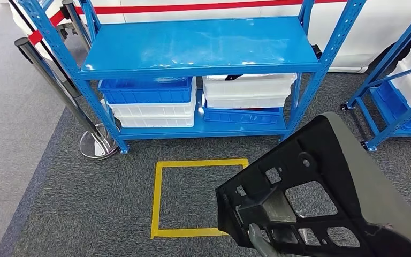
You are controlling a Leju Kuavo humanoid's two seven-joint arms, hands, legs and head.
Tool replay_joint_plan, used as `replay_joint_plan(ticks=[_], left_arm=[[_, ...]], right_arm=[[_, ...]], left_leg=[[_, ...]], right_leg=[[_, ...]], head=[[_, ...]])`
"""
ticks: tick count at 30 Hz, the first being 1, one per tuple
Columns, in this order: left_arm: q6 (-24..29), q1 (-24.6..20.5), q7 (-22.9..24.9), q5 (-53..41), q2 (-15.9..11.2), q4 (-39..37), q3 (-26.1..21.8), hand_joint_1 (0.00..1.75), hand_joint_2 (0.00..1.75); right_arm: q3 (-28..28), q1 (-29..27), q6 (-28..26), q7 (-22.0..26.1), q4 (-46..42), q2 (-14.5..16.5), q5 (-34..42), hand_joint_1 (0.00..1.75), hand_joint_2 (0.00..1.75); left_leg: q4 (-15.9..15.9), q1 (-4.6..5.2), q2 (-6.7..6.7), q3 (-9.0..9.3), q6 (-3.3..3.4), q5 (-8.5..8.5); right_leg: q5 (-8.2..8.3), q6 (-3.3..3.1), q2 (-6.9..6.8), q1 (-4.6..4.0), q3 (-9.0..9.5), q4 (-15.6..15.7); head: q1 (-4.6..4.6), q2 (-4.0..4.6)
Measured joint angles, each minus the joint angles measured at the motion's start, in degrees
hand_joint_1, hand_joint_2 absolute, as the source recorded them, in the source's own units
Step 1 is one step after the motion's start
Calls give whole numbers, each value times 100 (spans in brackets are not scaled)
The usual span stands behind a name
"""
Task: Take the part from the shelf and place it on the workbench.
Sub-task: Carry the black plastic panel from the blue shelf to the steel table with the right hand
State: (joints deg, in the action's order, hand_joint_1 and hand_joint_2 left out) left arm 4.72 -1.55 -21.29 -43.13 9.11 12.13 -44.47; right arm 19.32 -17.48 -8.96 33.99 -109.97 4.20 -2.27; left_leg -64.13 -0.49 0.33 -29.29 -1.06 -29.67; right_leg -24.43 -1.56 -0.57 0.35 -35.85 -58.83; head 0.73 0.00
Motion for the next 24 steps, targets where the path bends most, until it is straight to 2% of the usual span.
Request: replay_joint_plan(ticks=[1,2,3,4,6,7,8,10,11,12,13,14,15,16,17,18,19,20,21,22,23,24], left_arm=[[0,-10,0,-1,-4,1,1,0,0],[-1,-17,-1,-2,-7,2,1,0,0],[-1,-21,-1,-3,-8,2,2,0,0],[-3,-18,-1,-6,-7,2,2,0,0],[-19,-15,1,-20,-3,1,2,0,0],[-27,-14,1,-30,-1,0,2,0,0],[-38,-16,1,-44,0,0,2,0,0],[-53,-12,3,-69,-1,0,1,0,0],[-60,-11,4,-84,-2,0,1,0,0],[-64,-8,5,-96,-2,0,1,0,0],[-66,-4,5,-107,-2,0,2,0,0],[-63,4,3,-117,-1,0,2,0,0],[-60,13,0,-127,-1,0,2,0,0],[-56,21,-4,-140,0,0,2,0,0],[-52,28,-5,-159,2,0,2,0,0],[-45,29,-1,-180,3,0,2,0,0],[-31,29,14,-210,4,0,2,0,0],[-11,29,34,-245,5,0,2,0,0],[8,29,58,-277,5,0,3,0,0],[25,39,81,-315,5,0,3,0,0],[34,56,101,-345,5,0,4,0,0],[36,78,117,-365,5,0,4,0,0]], right_arm=[[-1,-2,0,0,-5,4,0,175,175],[-1,-3,1,1,-10,9,0,175,175],[-2,-4,3,2,-14,14,0,175,175],[-3,-9,5,3,-16,16,0,175,175],[-6,-33,5,4,-18,19,0,175,175],[-8,-45,4,4,-20,20,0,175,175],[-9,-57,2,5,-23,20,0,175,175],[-10,-82,1,6,-27,20,2,175,175],[-13,-100,8,7,-27,20,14,175,175],[-17,-119,25,9,-28,20,39,175,175],[-27,-139,46,15,-29,20,70,175,175],[-39,-156,67,23,-31,20,104,175,175],[-52,-172,81,31,-35,20,130,175,175],[-67,-187,86,37,-46,21,143,175,175],[-81,-199,86,41,-66,24,149,175,175],[-99,-223,75,50,-94,32,158,175,175],[-134,-278,55,69,-134,54,182,175,175],[-190,-370,47,103,-183,92,221,175,175],[-273,-491,58,144,-237,149,266,175,175],[-380,-616,97,182,-290,222,307,175,175],[-491,-720,159,214,-335,305,333,175,175],[-602,-802,221,233,-379,393,343,175,175]], left_leg=[[400,14,-3,267,31,-52],[688,33,-6,439,61,-123],[831,53,-5,500,83,-158],[864,53,-1,469,113,-115],[916,38,21,382,191,29],[944,23,33,332,231,98],[950,23,45,272,259,158],[939,33,57,121,293,268],[925,40,73,28,298,327],[906,43,93,-64,297,379],[879,44,125,-155,289,424],[844,43,167,-245,277,459],[800,42,207,-327,259,490],[744,50,249,-395,237,509],[686,61,295,-440,212,516],[637,73,347,-463,182,525],[608,81,405,-470,150,535],[595,83,466,-467,115,552],[578,73,472,-473,72,545],[512,62,408,-495,30,466],[345,50,306,-548,-10,303],[62,33,180,-640,-42,66]], right_leg=[[50,29,-2,-5,-35,-10],[103,64,-8,-3,-49,-8],[156,103,-14,0,-54,8],[215,146,-17,2,-53,30],[135,215,1,11,-110,-11],[12,238,15,12,-151,-79],[-230,251,27,24,-213,-252],[-742,276,36,37,-336,-831],[-928,294,37,43,-388,-1176],[-950,311,37,47,-388,-1422],[-826,323,33,50,-321,-1514],[-626,330,13,53,-170,-1428],[-453,330,-43,55,59,-1183],[-412,323,-173,47,349,-807],[-480,288,-296,26,619,-411],[-593,238,-389,9,807,-106],[-700,181,-433,-11,907,88],[-720,111,-388,-20,917,158],[-689,55,-341,-10,891,165],[-648,3,-289,-3,863,173],[-601,-48,-232,7,827,181],[-560,-84,-171,13,785,181]], head=[[-5,0],[-5,0],[1,0],[3,0],[10,0],[-3,0],[-15,0],[-38,0],[-42,0],[-45,0],[-48,0],[-49,0],[-50,0],[-51,0],[-50,0],[-51,0],[-53,0],[-55,0],[-59,0],[-56,0],[-49,0],[-41,0]])
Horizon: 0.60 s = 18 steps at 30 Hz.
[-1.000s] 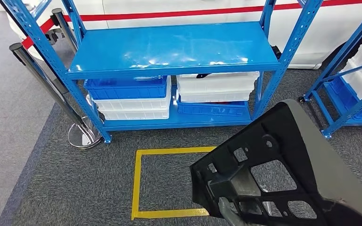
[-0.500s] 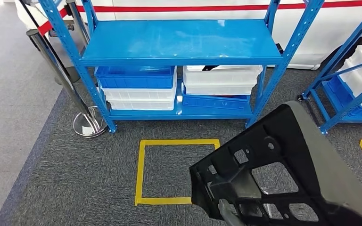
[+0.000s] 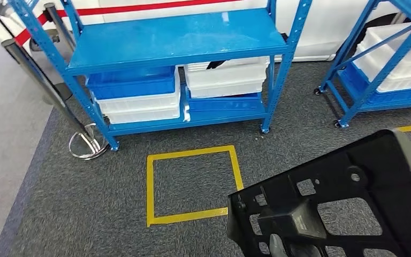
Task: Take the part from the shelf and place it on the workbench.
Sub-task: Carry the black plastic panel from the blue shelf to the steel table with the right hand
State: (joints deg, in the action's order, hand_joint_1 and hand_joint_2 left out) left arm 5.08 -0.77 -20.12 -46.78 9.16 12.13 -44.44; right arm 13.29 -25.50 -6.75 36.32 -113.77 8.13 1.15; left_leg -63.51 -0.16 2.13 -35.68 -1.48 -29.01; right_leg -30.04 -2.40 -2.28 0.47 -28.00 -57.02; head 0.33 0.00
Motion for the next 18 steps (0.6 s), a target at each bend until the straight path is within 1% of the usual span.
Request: replay_joint_plan(ticks=[1,2,3,4,5,6,7,8,9,10,11,12,13,14,15,16,17,18], left_arm=[[-4,21,11,-21,1,0,0,0,0],[-10,36,21,-33,1,0,0,0,0],[-19,44,28,-44,1,0,0,0,0],[-26,47,33,-57,1,0,0,0,0],[-31,47,39,-73,-1,0,0,0,0],[-37,48,45,-93,-3,0,0,0,0],[-43,50,52,-110,-9,0,0,0,0],[-53,55,60,-127,-15,0,0,0,0],[-64,60,70,-138,-20,0,0,0,0],[-74,60,80,-145,-24,0,0,0,0],[-83,55,91,-162,-24,0,0,0,0],[-89,48,101,-180,-23,0,0,0,0],[-95,45,109,-203,-23,0,0,0,0],[-99,48,115,-224,-22,0,0,0,0],[-103,58,119,-237,-21,0,0,0,0],[-105,70,121,-248,-22,0,0,0,0],[-105,79,123,-256,-22,0,0,0,0],[-106,84,124,-273,-22,0,0,0,0]], right_arm=[[-107,-70,51,13,-41,88,-1,175,175],[-203,-136,87,22,-80,169,-12,175,175],[-300,-205,114,28,-119,246,-31,175,175],[-389,-269,140,34,-151,317,-54,175,175],[-476,-327,179,39,-183,391,-83,175,175],[-563,-378,237,48,-216,471,-113,175,175],[-643,-417,308,63,-241,552,-140,175,175],[-722,-447,386,81,-261,633,-167,175,175],[-796,-474,456,101,-276,711,-188,175,175],[-867,-507,503,123,-291,781,-203,175,175],[-939,-546,522,142,-313,846,-212,175,175],[-1009,-591,513,157,-340,900,-210,175,175],[-1075,-634,480,170,-370,942,-197,175,175],[-1137,-665,435,181,-398,972,-179,175,175],[-1191,-690,389,191,-421,993,-159,175,175],[-1245,-718,341,202,-440,1010,-138,175,175],[-1299,-751,296,215,-452,1022,-114,175,175],[-1350,-795,249,225,-463,1032,-86,175,175]], left_leg=[[-370,-8,-90,-115,-18,-255],[-735,-14,-131,-223,-27,-449],[-978,-15,-149,-276,-27,-535],[-1023,-16,-159,-241,-18,-504],[-827,-15,-181,-92,3,-364],[-450,-13,-250,138,37,-173],[-40,-13,-382,382,79,-35],[306,-14,-511,581,110,63],[518,-10,-608,697,131,94],[605,-4,-643,740,143,75],[646,0,-595,743,148,84],[691,-13,-522,743,168,98],[741,-28,-451,747,197,116],[784,-44,-375,745,229,141],[811,-56,-295,741,256,161],[816,-49,-219,728,273,167],[811,-45,-135,711,281,169],[804,-42,-54,699,280,168]], right_leg=[[38,-22,73,-4,-47,-6],[71,-30,146,-10,-90,-14],[98,-27,220,-17,-129,-25],[119,-20,295,-23,-160,-38],[133,-11,370,-28,-182,-52],[142,-2,443,-31,-196,-66],[150,10,508,-34,-210,-78],[161,30,573,-33,-224,-88],[178,56,632,-26,-242,-96],[199,91,690,-17,-268,-99],[224,132,753,-9,-293,-99],[229,166,771,-6,-316,-115],[188,199,712,-12,-360,-173],[83,229,608,-20,-438,-318],[-88,253,474,-19,-565,-581],[-288,281,361,-14,-740,-934],[-461,304,311,2,-918,-1309],[-549,327,288,18,-1044,-1587]], head=[[12,0],[18,0],[19,0],[21,0],[21,0],[23,0],[22,0],[21,0],[26,0],[32,0],[38,0],[43,0],[32,0],[10,0],[-11,0],[-31,0],[-42,0],[-44,0]])
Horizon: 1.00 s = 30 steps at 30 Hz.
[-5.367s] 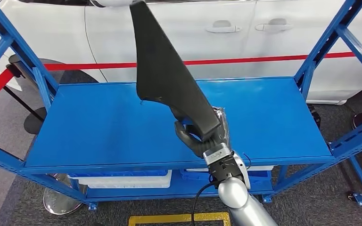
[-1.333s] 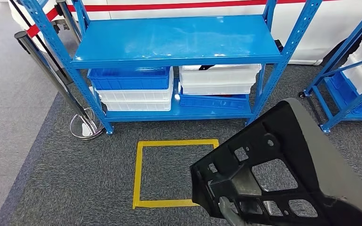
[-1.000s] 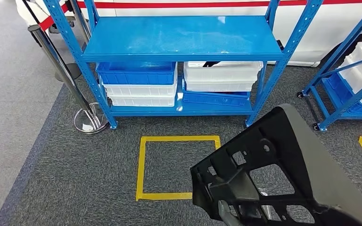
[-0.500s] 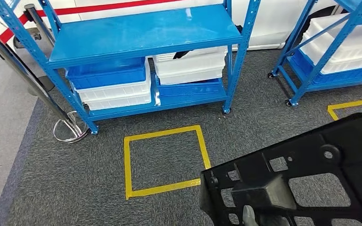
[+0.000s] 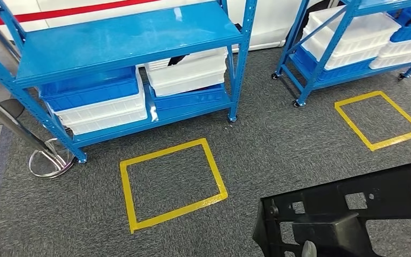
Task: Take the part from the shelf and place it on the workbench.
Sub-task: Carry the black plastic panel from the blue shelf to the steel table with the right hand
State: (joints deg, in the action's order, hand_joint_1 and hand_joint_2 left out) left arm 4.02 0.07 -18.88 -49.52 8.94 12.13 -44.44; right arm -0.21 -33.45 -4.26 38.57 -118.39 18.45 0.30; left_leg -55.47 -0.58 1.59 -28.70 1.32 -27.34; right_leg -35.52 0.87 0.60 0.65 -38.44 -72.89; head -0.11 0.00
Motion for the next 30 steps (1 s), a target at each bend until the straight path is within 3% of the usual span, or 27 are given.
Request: replay_joint_plan(ticks=[1,2,4,6,7,9,11,14,15,16,17,18,20,22,24,25,27,29,30], left_arm=[[-2,2,0,-20,0,0,0,0,0],[-5,0,0,-42,1,0,0,0,0],[-12,-4,0,-68,5,0,0,0,0],[-15,-4,-1,-74,9,0,0,0,0],[-15,-7,-1,-78,9,0,0,0,0],[-15,-17,-1,-100,8,0,0,0,0],[-15,-21,0,-144,7,0,0,0,0],[-22,1,0,-207,7,0,0,0,0],[-25,11,0,-232,7,0,0,0,0],[-27,18,0,-253,7,0,0,0,0],[-28,21,-1,-270,7,0,0,0,0],[-29,21,-1,-286,7,0,-1,0,0],[-31,23,-1,-321,5,0,-11,0,0],[-32,15,1,-360,6,0,-34,0,0],[-32,-10,4,-378,14,0,-60,0,0],[-33,-22,7,-385,21,1,-74,0,0],[-34,-28,10,-397,34,2,-112,0,0],[-34,-19,13,-423,37,2,-146,0,0],[-34,-16,15,-436,37,2,-158,0,0]], right_arm=[[-53,-51,-44,11,-14,8,30,175,175],[-100,-100,-85,26,-32,15,58,175,175],[-173,-170,-152,55,-87,26,100,175,175],[-215,-202,-192,80,-136,38,127,175,175],[-230,-217,-212,91,-155,47,138,175,175],[-263,-254,-277,111,-187,68,155,175,175],[-291,-282,-380,121,-231,91,164,175,175],[-303,-291,-516,124,-308,120,199,175,175],[-305,-290,-571,123,-338,124,235,175,175],[-309,-288,-641,123,-378,125,287,175,175],[-314,-282,-727,123,-429,125,346,175,175],[-318,-270,-817,123,-492,125,397,175,175],[-324,-227,-979,125,-636,126,447,175,175],[-325,-175,-1101,128,-776,130,409,175,175],[-325,-150,-1198,128,-903,138,311,175,175],[-325,-149,-1243,128,-959,143,251,175,175],[-325,-123,-1329,131,-1054,146,120,175,175],[-323,-78,-1399,131,-1093,146,5,175,175],[-323,-63,-1420,129,-1095,146,-28,175,175]], left_leg=[[-7,1,77,-8,-4,-3],[-17,0,148,-11,-14,-10],[-59,4,272,-4,-57,-40],[-124,30,378,1,-127,-86],[-144,45,426,6,-160,-101],[-154,47,522,17,-217,-119],[-320,20,373,-39,-277,-281],[-1306,-12,-39,-449,-328,-860],[-1631,-13,-83,-592,-330,-973],[-1790,-12,-104,-663,-324,-977],[-1715,-12,-122,-631,-307,-856],[-1432,-11,-161,-505,-281,-646],[-664,-14,-458,-184,-210,-265],[-264,-5,-692,-25,-162,-172],[-180,-1,-611,1,-126,-169],[-140,-11,-533,15,-100,-140],[-42,-35,-357,40,-33,-78],[-20,-19,-171,38,-1,-61],[-26,-9,-73,28,0,-63]], right_leg=[[20,19,-17,15,-32,-92],[144,32,-45,29,51,41],[487,31,-260,37,466,796],[648,-38,-473,10,751,1361],[642,-81,-508,-9,771,1435],[668,-166,-375,-21,738,1436],[712,-244,-253,-5,712,1458],[755,-310,-61,2,656,1455],[760,-317,16,-6,640,1444],[763,-321,98,-14,629,1430],[764,-321,184,-21,625,1416],[764,-321,269,-27,628,1405],[772,-302,423,-28,621,1386],[804,-238,565,-7,566,1374],[856,-143,710,11,511,1388],[855,-109,693,8,488,1373],[673,-67,415,-21,349,1107],[303,-42,74,-15,36,448],[170,-25,11,-2,-112,128]], head=[[-1,0],[-2,0],[-2,0],[9,0],[18,0],[29,0],[39,0],[67,0],[68,0],[68,0],[69,0],[68,0],[63,0],[68,0],[80,0],[80,0],[45,0],[8,0],[4,0]])
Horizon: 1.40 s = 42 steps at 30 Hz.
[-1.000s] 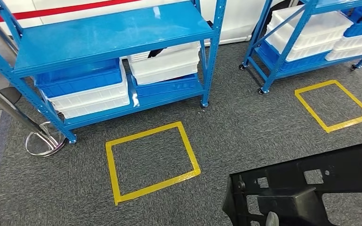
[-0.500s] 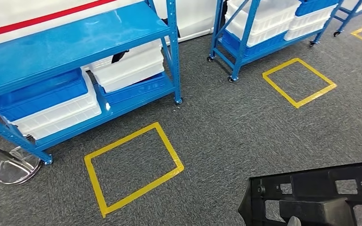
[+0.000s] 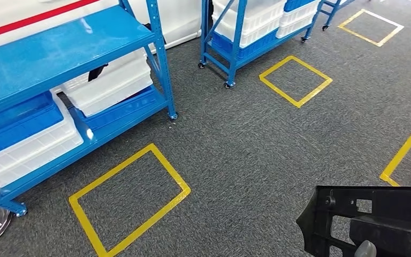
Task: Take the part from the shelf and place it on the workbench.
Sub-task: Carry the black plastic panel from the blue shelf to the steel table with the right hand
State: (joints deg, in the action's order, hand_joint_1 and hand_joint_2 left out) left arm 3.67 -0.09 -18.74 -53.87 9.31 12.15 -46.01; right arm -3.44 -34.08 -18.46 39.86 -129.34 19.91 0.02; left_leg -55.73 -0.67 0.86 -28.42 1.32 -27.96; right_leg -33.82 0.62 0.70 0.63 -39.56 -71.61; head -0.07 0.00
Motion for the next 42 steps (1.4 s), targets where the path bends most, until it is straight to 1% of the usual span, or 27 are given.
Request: replay_joint_plan(ticks=[1,2,3,5,7,10,12,14,16,17,18,19,20,22,23,25,27,29,31,32,33,34,36,38,40,41,42], left_arm=[[0,-2,1,-9,0,0,-9,0,0],[0,-7,1,-13,0,0,-15,0,0],[0,-13,1,-13,1,0,-20,0,0],[0,-23,1,-14,4,0,-24,0,0],[0,-31,-3,-20,7,0,-33,0,0],[0,-62,-14,-49,9,0,-70,0,0],[1,-66,-25,-87,10,0,-104,0,0],[2,-51,-34,-123,11,0,-137,0,0],[2,-33,-34,-135,11,0,-157,0,0],[3,-28,-34,-135,11,0,-162,0,0],[3,-26,-34,-134,10,0,-164,0,0],[4,-24,-34,-134,10,0,-167,0,0],[4,-22,-34,-134,9,0,-171,0,0],[4,-20,-37,-133,8,0,-181,0,0],[4,-23,-40,-134,8,0,-190,0,0],[4,-38,-52,-142,12,0,-213,0,0],[4,-42,-69,-153,16,0,-240,0,0],[5,-30,-81,-174,18,0,-267,0,0],[10,-21,-85,-214,15,0,-295,0,0],[15,-23,-85,-234,14,0,-308,0,0],[19,-28,-85,-245,13,0,-323,0,0],[21,-34,-85,-254,14,0,-340,0,0],[24,-41,-85,-257,20,0,-380,0,0],[24,-43,-85,-263,25,0,-407,0,0],[23,-61,-87,-269,27,0,-418,0,0],[22,-73,-90,-273,28,0,-422,0,0],[22,-78,-94,-280,28,0,-430,0,0]], right_arm=[[0,3,-13,-2,-1,0,-15,175,175],[-1,3,-19,-2,-1,0,-22,175,175],[-1,3,-24,-3,-5,0,-25,175,175],[0,9,-34,-4,-28,0,-44,175,175],[1,19,-71,-2,-58,3,-121,175,175],[5,18,-201,-1,-95,10,-337,175,175],[19,28,-323,0,-121,16,-517,175,175],[53,45,-416,1,-138,23,-671,175,175],[83,50,-459,0,-138,27,-745,175,175],[90,50,-469,0,-138,28,-755,175,175],[94,50,-473,-1,-138,28,-757,175,175],[97,50,-475,-2,-138,28,-758,175,175],[102,53,-475,-2,-138,28,-758,175,175],[118,63,-476,-3,-139,28,-763,175,175],[127,66,-484,-3,-140,28,-781,175,175],[146,58,-528,-2,-141,30,-863,175,175],[163,55,-557,-1,-142,31,-924,175,175],[181,66,-524,-2,-142,31,-902,175,175],[187,73,-493,-4,-139,31,-884,175,175],[187,72,-496,-5,-139,31,-899,175,175],[188,71,-506,-5,-139,31,-925,175,175],[192,70,-524,-6,-139,31,-957,175,175],[209,74,-557,-5,-139,31,-1018,175,175],[235,75,-573,-5,-140,31,-1050,175,175],[250,64,-581,-5,-140,31,-1064,175,175],[257,55,-587,-4,-140,31,-1074,175,175],[270,52,-597,-3,-140,31,-1085,175,175]], left_leg=[[-8,5,94,-8,-2,-6],[-18,7,178,-13,-10,-13],[-29,8,258,-16,-24,-25],[-61,21,391,-4,-69,-62],[-89,41,493,20,-126,-96],[-100,42,591,66,-211,-134],[-344,20,355,-26,-267,-344],[-1027,2,50,-322,-300,-751],[-1675,-2,-30,-610,-307,-982],[-1734,-2,-40,-642,-304,-926],[-1556,-3,-59,-569,-293,-756],[-1196,-6,-137,-418,-279,-517],[-813,-10,-290,-257,-256,-327],[-277,-17,-545,-49,-214,-156],[-207,-11,-582,-25,-194,-173],[-157,-10,-448,-10,-138,-145],[-92,-26,-286,8,-57,-94],[-63,-18,-114,3,-11,-71],[-68,4,71,-11,-4,-75],[-72,10,159,-14,-5,-83],[-75,13,241,-12,-11,-93],[-79,14,315,1,-21,-107],[-90,29,442,38,-62,-146],[-100,53,560,64,-114,-178],[-93,65,685,95,-162,-198],[-117,57,649,103,-191,-237],[-223,48,528,74,-215,-329]], right_leg=[[-39,14,-29,13,-73,-179],[30,22,-48,22,-36,-148],[179,24,-87,27,112,87],[463,-5,-332,3,573,858],[544,-61,-502,-41,815,1298],[562,-149,-351,-50,785,1347],[609,-220,-227,-13,767,1385],[638,-264,-91,-3,741,1392],[646,-279,63,-10,726,1381],[647,-280,146,-13,724,1371],[646,-278,229,-13,727,1357],[642,-272,311,-11,729,1339],[639,-258,388,-12,723,1319],[644,-200,536,-12,677,1276],[659,-158,606,-5,646,1270],[694,-73,704,15,597,1270],[572,-26,478,0,492,1095],[219,5,119,-10,206,501],[-51,37,-6,11,-94,-153],[-44,46,-30,21,-131,-258],[64,45,-56,24,-54,-143],[242,33,-110,21,138,183],[507,-29,-372,-26,577,963],[561,-94,-519,-87,753,1320],[575,-140,-392,-99,732,1343],[592,-165,-325,-84,734,1365],[611,-195,-260,-64,738,1391]], head=[[-2,0],[-3,0],[-7,0],[-17,0],[-23,0],[-24,0],[-8,0],[12,0],[16,0],[17,0],[19,0],[20,0],[23,0],[23,0],[24,0],[20,0],[0,0],[-29,0],[-44,0],[-46,0],[-49,0],[-51,0],[-57,0],[-54,0],[-50,0],[-50,0],[-37,0]])
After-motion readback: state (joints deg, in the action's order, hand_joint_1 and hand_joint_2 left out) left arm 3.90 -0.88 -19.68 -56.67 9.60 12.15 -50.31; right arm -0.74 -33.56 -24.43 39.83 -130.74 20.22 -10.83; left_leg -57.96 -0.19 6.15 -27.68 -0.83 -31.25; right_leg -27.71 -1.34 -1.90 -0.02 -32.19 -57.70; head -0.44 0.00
